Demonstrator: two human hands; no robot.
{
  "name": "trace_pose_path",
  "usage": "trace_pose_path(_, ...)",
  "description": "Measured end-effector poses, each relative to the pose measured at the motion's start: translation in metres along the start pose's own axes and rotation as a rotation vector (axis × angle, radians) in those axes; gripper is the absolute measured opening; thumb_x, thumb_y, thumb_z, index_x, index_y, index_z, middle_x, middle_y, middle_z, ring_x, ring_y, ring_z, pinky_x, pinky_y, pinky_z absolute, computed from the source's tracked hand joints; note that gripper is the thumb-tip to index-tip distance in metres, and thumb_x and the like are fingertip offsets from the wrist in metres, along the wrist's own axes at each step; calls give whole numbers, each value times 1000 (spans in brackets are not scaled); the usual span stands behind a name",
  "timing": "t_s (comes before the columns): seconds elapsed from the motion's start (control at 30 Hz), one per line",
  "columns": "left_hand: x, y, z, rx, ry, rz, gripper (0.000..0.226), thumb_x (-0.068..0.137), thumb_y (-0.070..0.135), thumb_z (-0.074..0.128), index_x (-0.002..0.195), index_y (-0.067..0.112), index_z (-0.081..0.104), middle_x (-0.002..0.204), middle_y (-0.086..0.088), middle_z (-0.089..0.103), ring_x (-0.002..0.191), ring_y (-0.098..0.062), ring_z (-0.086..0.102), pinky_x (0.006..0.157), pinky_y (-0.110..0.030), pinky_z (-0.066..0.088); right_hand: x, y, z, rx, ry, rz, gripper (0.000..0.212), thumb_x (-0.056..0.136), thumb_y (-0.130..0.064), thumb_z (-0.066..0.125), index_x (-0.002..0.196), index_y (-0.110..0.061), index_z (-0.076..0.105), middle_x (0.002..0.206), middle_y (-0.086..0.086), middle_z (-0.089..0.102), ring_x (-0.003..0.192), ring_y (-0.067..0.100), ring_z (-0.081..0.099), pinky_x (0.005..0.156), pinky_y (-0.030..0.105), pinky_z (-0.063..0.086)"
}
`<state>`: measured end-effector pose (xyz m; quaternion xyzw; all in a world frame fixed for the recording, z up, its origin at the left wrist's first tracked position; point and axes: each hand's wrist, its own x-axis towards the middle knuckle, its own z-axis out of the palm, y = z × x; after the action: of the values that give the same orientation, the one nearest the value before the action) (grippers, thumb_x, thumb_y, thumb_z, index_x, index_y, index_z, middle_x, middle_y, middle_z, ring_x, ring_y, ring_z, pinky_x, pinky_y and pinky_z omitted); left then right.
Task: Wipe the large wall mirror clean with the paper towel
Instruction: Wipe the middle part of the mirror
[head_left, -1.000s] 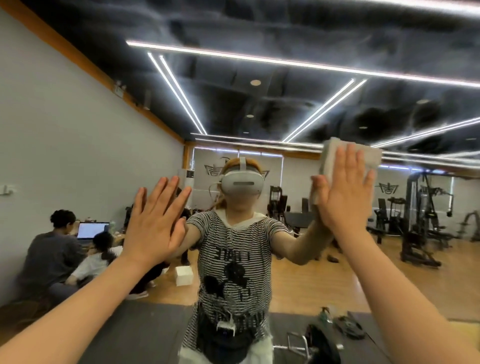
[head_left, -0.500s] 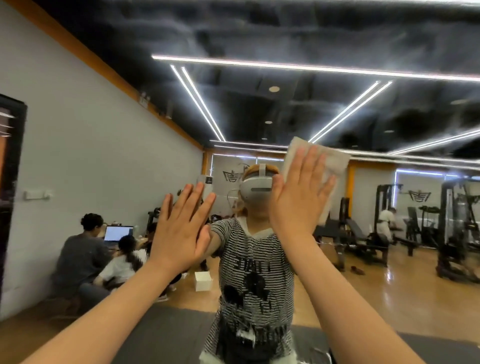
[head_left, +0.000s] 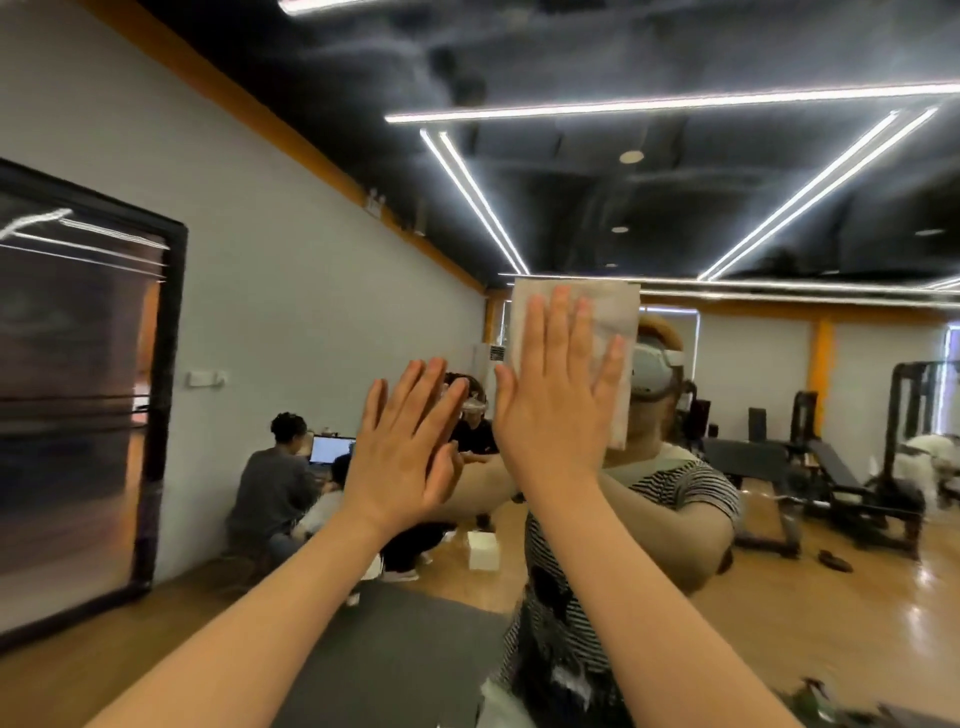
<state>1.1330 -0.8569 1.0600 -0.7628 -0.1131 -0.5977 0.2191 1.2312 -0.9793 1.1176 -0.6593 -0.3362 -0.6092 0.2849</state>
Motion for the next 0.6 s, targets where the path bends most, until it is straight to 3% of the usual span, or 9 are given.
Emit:
trace_pose_path(0.3,-1,-2,2,4,28,32,69,92,31,31,155,31,4,163,11,-7,150,-15,1,119,-44,4,-3,0,1,-14,5,-3,65,98,-41,17,153,-8,5,161,12,3,147,23,-3,116,46,-14)
trace_pose_path(0.47,-2,-2,3,17,16,29,69,92,32,31,155,31,4,162,10,-7,150,-15,1,120,-44,3,-4,2,0,-26,9,-16,66,97,-40,19,153,-7,8,161,13,13,147,26,4,116,47,-11)
trace_pose_path(0.6,-2,-2,4,26,-1,12,63,91,33,31,153,22,18,161,3,7,150,-14,0,120,-44,3,-5,2,-1,-28,11,-18,66,97,-39,21,153,-8,11,161,13,13,147,26,6,117,47,-7)
